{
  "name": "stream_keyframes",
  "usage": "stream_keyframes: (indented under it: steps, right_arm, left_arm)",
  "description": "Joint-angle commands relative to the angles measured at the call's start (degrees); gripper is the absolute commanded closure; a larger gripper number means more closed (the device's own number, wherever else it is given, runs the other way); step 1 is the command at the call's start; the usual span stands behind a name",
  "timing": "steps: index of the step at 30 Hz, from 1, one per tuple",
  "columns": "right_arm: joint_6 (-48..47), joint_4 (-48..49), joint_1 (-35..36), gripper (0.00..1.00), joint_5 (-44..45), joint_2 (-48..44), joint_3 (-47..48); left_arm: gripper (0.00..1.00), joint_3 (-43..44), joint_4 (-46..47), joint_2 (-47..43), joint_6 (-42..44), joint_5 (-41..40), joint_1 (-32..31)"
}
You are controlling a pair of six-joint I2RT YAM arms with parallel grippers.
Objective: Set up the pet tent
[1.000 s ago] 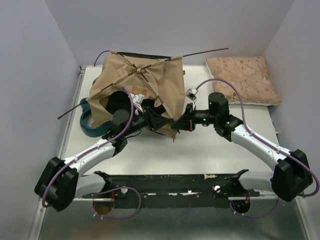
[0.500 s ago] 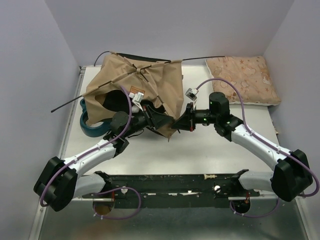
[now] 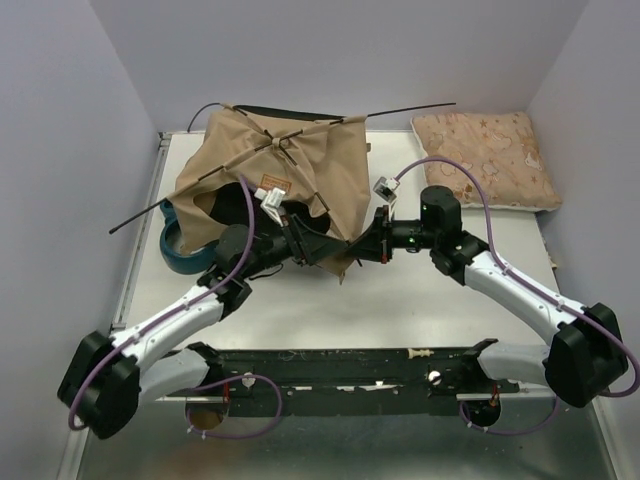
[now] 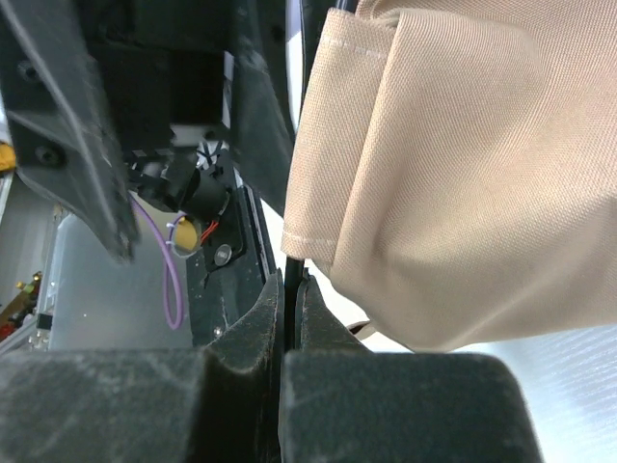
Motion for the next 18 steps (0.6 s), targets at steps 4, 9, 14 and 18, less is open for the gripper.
stream_keyframes:
  steps: [4,9,14,18]
  right_arm:
    - [-1.52,4.53,0.24,0.99,0.66,-1.42,0.35]
    - [0.41,5.84,0.24,0.99,-0.05,-1.06,0.26]
    - [1.3,6.37,0.24,0.99,-0.14,-1.33,0.52]
    - [0.59,5.41,0.24,0.99,-0.4,-1.51,0.43]
  left_arm:
    - [0.37,0.36,-16.93,-13.73,8.4,6.65,2.53]
    - [0.5,-0.97,-8.08,-8.92,3.67,2.7,-0.3]
    - [0.56,-1.23,1.08,-1.62,-2.76,0.07,-0.91]
    - [0.58,-1.15,7.23,1.46,-4.26,-1.96,-0.91]
